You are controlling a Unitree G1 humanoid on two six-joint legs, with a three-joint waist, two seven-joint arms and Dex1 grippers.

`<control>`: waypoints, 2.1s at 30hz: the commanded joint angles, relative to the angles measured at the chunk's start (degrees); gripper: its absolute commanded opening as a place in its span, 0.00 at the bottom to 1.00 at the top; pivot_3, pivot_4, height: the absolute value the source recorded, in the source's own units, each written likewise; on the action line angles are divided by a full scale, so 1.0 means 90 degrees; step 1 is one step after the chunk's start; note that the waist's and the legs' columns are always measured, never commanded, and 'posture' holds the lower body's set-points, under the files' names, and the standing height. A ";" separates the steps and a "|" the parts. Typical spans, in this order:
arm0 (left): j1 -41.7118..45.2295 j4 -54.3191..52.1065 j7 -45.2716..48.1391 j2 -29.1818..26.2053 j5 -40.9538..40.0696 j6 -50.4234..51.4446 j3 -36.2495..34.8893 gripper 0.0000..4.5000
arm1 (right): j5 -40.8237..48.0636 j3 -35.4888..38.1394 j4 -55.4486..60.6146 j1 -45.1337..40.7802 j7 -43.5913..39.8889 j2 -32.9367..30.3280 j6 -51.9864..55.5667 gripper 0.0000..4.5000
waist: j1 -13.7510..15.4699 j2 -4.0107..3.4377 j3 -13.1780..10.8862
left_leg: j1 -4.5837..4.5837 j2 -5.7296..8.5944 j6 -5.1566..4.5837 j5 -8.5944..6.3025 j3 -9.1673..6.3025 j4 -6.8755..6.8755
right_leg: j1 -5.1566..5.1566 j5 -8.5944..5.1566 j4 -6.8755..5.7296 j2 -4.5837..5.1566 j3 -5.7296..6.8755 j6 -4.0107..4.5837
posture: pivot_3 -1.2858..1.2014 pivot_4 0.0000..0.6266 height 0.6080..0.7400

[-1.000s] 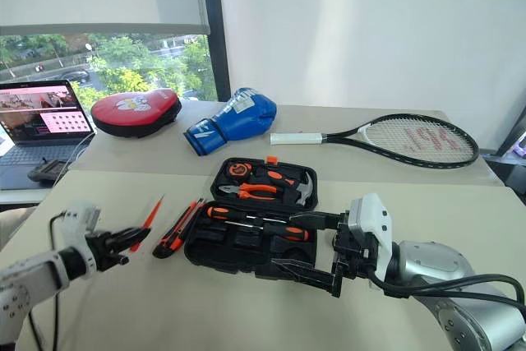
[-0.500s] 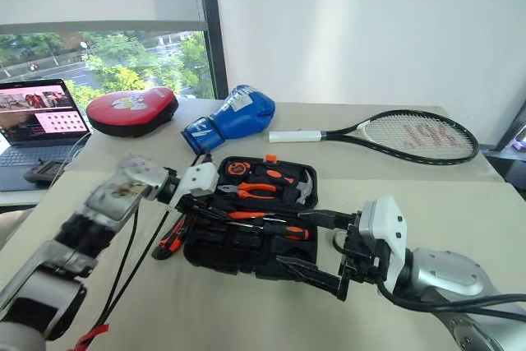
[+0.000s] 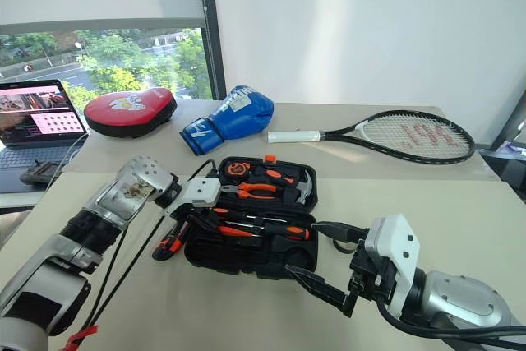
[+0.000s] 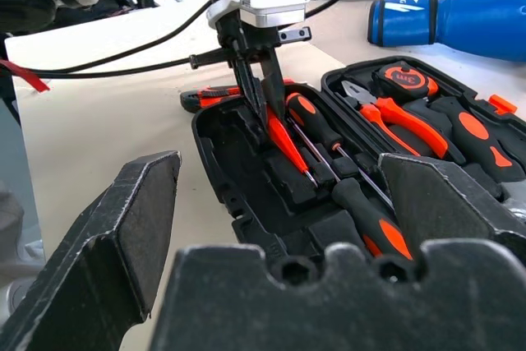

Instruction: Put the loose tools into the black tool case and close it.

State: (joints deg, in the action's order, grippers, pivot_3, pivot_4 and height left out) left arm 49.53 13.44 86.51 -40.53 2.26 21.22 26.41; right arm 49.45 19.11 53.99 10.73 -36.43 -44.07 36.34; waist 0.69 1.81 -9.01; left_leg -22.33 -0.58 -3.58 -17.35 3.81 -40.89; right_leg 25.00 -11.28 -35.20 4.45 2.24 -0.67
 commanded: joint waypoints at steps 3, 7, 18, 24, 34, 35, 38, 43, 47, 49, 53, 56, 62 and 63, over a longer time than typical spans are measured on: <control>-0.0297 -0.0206 -0.0246 -0.0069 0.0200 0.0264 0.0030 0.09 | -0.0088 0.0002 0.0055 0.0002 -0.0020 0.0010 -0.0267 1.00 | -0.0008 -0.0005 0.0003 | 0.0005 0.0000 0.0002 0.0001 0.0002 0.0000 | 0.0000 0.0000 -0.0006 -0.0002 -0.0008 0.0001 | 0.52 0.24 1.00; -0.0328 -0.0189 -0.0487 0.0046 0.0186 0.0257 -0.0028 0.09 | -0.0142 -0.0008 0.0050 0.0034 -0.0030 0.0000 -0.0303 1.00 | 0.0001 -0.0005 0.0003 | 0.0007 0.0002 0.0004 0.0002 0.0002 -0.0007 | -0.0001 0.0000 -0.0016 -0.0001 -0.0008 0.0001 | 0.52 0.24 1.00; -0.0619 -0.0827 -0.1384 0.0386 -0.0037 -0.0321 -0.0636 0.09 | -0.0227 0.0057 0.0090 0.0189 0.0031 0.0006 -0.0344 1.00 | 0.0089 -0.0006 0.0003 | 0.0009 0.0009 -0.0004 -0.0002 -0.0004 -0.0054 | -0.0016 0.0001 -0.0052 0.0005 -0.0017 0.0000 | 0.52 0.24 1.00; -0.0888 -0.0755 -0.1591 0.0310 0.0023 -0.1114 -0.0709 0.09 | -0.0264 -0.0003 -0.0025 0.0089 -0.0019 -0.0018 -0.0366 1.00 | 0.0106 -0.0006 0.0003 | 0.0004 0.0008 -0.0006 -0.0003 -0.0008 -0.0079 | -0.0014 0.0001 -0.0071 0.0007 -0.0016 0.0001 | 0.52 0.24 1.00; -0.1198 -0.1463 -0.1453 0.0500 -0.1246 0.0114 -0.1424 0.59 | -0.0293 0.0067 -0.0082 0.0057 -0.0115 -0.0063 -0.0345 1.00 | 0.0097 -0.0006 0.0003 | -0.0002 0.0007 -0.0008 -0.0004 -0.0007 -0.0081 | -0.0008 0.0001 -0.0072 0.0005 -0.0016 0.0001 | 0.52 0.24 1.00; -0.1216 -0.1544 -0.1432 0.0478 -0.1500 0.0330 -0.1600 0.59 | -0.0301 0.0086 -0.0080 0.0078 -0.0123 -0.0064 -0.0349 1.00 | 0.0095 -0.0005 0.0003 | -0.0002 0.0007 -0.0007 -0.0004 -0.0008 -0.0081 | -0.0007 0.0001 -0.0073 0.0005 -0.0016 0.0001 | 0.52 0.24 1.00; -0.1076 -0.1539 -0.1667 0.0631 -0.2346 0.1444 -0.2252 0.54 | -0.0322 0.0100 -0.0092 0.0088 -0.0126 -0.0055 -0.0364 1.00 | 0.0072 -0.0006 0.0003 | -0.0003 0.0005 -0.0007 -0.0004 -0.0008 -0.0082 | -0.0006 0.0001 -0.0074 0.0004 -0.0016 0.0000 | 0.52 0.24 1.00; -0.0884 -0.1368 -0.2408 0.1024 -0.3197 0.2885 -0.2957 0.17 | -0.0410 -0.0016 -0.0179 -0.0018 -0.0157 -0.0036 -0.0394 1.00 | 0.0068 -0.0005 0.0003 | 0.0001 0.0006 -0.0005 -0.0003 -0.0009 -0.0083 | -0.0008 -0.0001 -0.0078 0.0003 -0.0015 -0.0002 | 0.52 0.24 1.00; -0.1150 -0.1447 -0.3310 0.1403 -0.3058 0.3003 -0.3053 0.01 | -0.0390 -0.0044 -0.0237 -0.0132 -0.0206 -0.0048 -0.0389 1.00 | 0.0061 -0.0005 0.0003 | 0.0002 0.0009 -0.0006 -0.0003 -0.0010 -0.0084 | -0.0011 0.0000 -0.0077 0.0004 -0.0017 -0.0002 | 0.52 0.24 1.00; -0.1469 -0.1613 -0.3613 0.1513 -0.2869 0.2764 -0.2920 0.01 | -0.0436 -0.0042 -0.0282 -0.0165 -0.0272 -0.0095 -0.0392 1.00 | 0.0057 -0.0006 0.0003 | 0.0003 0.0009 -0.0004 -0.0002 -0.0011 -0.0084 | -0.0012 0.0000 -0.0077 0.0003 -0.0017 -0.0001 | 0.52 0.24 1.00; -0.2369 -0.1803 -0.4240 0.1652 -0.2277 0.1808 -0.2643 0.01 | -0.0399 -0.0021 -0.0282 -0.0182 -0.0285 -0.0085 -0.0364 1.00 | 0.0014 -0.0006 0.0003 | 0.0005 0.0007 -0.0001 0.0000 -0.0010 -0.0080 | -0.0009 0.0001 -0.0079 0.0002 -0.0025 0.0001 | 0.52 0.24 1.00; -0.2972 -0.1709 -0.4336 0.1577 -0.1925 0.1154 -0.2448 0.01 | -0.0378 0.0007 -0.0210 -0.0103 -0.0262 -0.0086 -0.0339 1.00 | 0.0018 -0.0006 0.0003 | 0.0008 0.0007 0.0000 0.0000 -0.0009 -0.0078 | -0.0009 0.0002 -0.0079 0.0005 -0.0029 0.0003 | 0.52 0.24 1.00; -0.3737 -0.1791 -0.3887 0.1262 -0.1857 0.0675 -0.2018 0.01 | -0.0260 0.0136 -0.0159 -0.0005 -0.0264 -0.0167 -0.0262 1.00 | -0.0012 -0.0033 0.0020 | 0.0087 -0.0001 -0.0002 -0.0003 -0.0002 -0.0033 | -0.0068 -0.0001 -0.0065 0.0035 -0.0041 0.0013 | 0.52 0.24 1.00; -0.3800 -0.1840 -0.3848 0.1204 -0.1919 0.0841 -0.1975 0.01 | -0.0243 0.0169 -0.0160 0.0012 -0.0274 -0.0193 -0.0251 1.00 | -0.0014 -0.0042 0.0025 | 0.0120 0.0000 -0.0001 -0.0003 0.0008 -0.0009 | -0.0084 -0.0008 -0.0063 0.0042 -0.0049 0.0020 | 0.52 0.24 1.00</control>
State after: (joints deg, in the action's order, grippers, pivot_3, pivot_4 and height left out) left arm 17.78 -4.44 50.85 -28.30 -15.80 26.29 6.93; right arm 46.27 18.77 50.80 10.66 -38.69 -44.99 34.38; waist 0.57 1.43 -8.79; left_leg -21.15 -0.59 -3.59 -17.38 3.92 -40.91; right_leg 24.18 -11.40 -35.75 4.88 1.76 -0.47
